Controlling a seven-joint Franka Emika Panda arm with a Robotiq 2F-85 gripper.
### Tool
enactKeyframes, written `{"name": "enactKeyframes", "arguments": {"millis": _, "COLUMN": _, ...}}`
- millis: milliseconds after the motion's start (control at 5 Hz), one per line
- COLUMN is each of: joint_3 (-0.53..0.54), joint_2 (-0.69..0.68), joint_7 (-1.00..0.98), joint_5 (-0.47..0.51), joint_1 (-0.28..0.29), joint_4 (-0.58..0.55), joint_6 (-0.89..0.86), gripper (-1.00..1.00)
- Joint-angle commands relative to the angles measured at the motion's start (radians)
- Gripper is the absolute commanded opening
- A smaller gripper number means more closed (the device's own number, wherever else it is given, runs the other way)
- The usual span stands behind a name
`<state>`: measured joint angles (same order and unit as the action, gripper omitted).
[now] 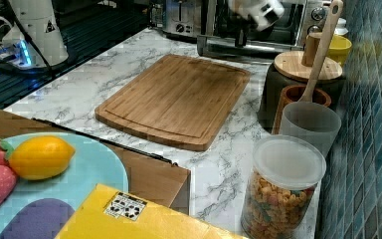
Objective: Close the oven.
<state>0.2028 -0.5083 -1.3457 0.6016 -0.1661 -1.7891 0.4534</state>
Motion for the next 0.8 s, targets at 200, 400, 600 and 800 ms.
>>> {"name": "enactKeyframes", "arguments": {"millis": 200, "joint_3": 0.148, "joint_2": 0.099, "joint_7": 0.251, "joint_5": -0.180, "joint_1": 0.293, "joint_4": 0.065, "joint_6": 0.104, "gripper": -1.00}}
{"name": "enactKeyframes", "arguments": {"millis": 400, "joint_3": 0.180, "joint_2": 0.153, "joint_7": 0.240, "joint_5": -0.155, "joint_1": 0.289, "joint_4": 0.031, "joint_6": 0.102, "gripper": -1.00}}
{"name": "enactKeyframes", "arguments": {"millis": 600, "joint_3": 0.198, "joint_2": 0.215, "joint_7": 0.267, "joint_5": -0.187, "joint_1": 0.314, "joint_4": -0.017, "joint_6": 0.141, "gripper": -1.00}}
{"name": "enactKeyframes", "arguments": {"millis": 800, "joint_3": 0.190, "joint_2": 0.233, "joint_7": 0.340, "joint_5": -0.318, "joint_1": 0.388, "joint_4": -0.035, "joint_6": 0.167, "gripper": -1.00}}
